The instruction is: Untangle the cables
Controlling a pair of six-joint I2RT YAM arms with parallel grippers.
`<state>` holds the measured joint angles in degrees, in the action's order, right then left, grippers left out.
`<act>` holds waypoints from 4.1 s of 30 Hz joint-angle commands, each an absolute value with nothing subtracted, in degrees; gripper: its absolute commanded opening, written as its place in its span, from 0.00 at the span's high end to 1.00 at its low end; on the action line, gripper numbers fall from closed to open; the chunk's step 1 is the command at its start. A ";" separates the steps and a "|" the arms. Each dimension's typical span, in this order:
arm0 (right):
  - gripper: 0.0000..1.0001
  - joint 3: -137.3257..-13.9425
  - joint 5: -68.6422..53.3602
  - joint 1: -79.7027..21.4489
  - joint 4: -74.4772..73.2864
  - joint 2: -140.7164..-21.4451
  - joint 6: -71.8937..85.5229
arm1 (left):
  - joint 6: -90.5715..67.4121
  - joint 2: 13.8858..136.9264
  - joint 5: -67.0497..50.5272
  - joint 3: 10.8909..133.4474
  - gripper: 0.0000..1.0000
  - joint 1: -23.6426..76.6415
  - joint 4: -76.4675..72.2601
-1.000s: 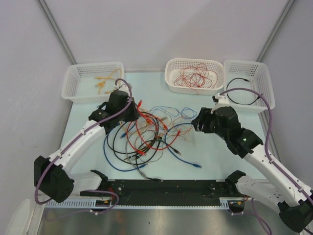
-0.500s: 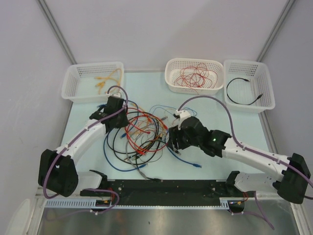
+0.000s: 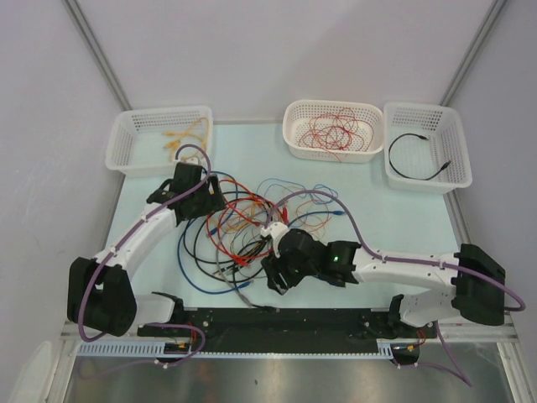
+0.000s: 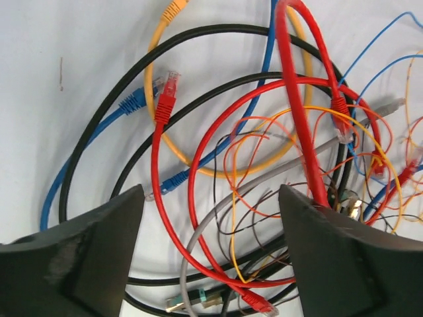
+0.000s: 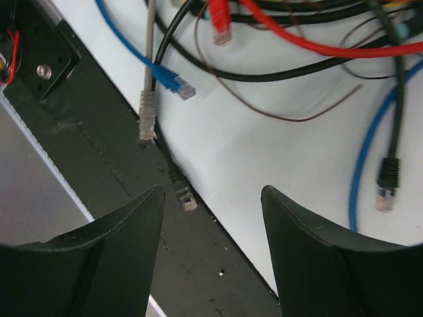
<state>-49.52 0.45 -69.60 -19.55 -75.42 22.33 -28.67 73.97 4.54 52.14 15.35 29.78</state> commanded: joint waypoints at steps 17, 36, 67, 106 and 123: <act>0.35 -51.41 4.04 -82.79 -12.13 -92.89 17.23 | -30.15 61.96 -1.58 49.75 0.01 15.12 29.62; 1.00 -60.89 15.36 -82.62 -27.48 -77.40 15.83 | -29.79 59.24 -2.28 50.98 0.01 15.12 29.45; 1.00 -76.38 34.02 -53.37 -30.50 -56.42 17.40 | -34.72 56.78 -14.15 40.79 0.02 15.29 15.74; 0.81 -95.26 23.30 2.37 -7.81 -100.09 30.68 | -36.91 61.78 -20.65 32.43 0.02 16.35 6.07; 0.16 -82.99 15.82 -11.57 -6.59 -79.49 33.33 | -30.59 58.10 -12.75 45.78 0.02 17.23 18.18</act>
<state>-87.13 17.21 -2.72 -9.91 -91.11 34.76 -33.71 59.53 -16.08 40.64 17.02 14.50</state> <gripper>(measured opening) 0.856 0.976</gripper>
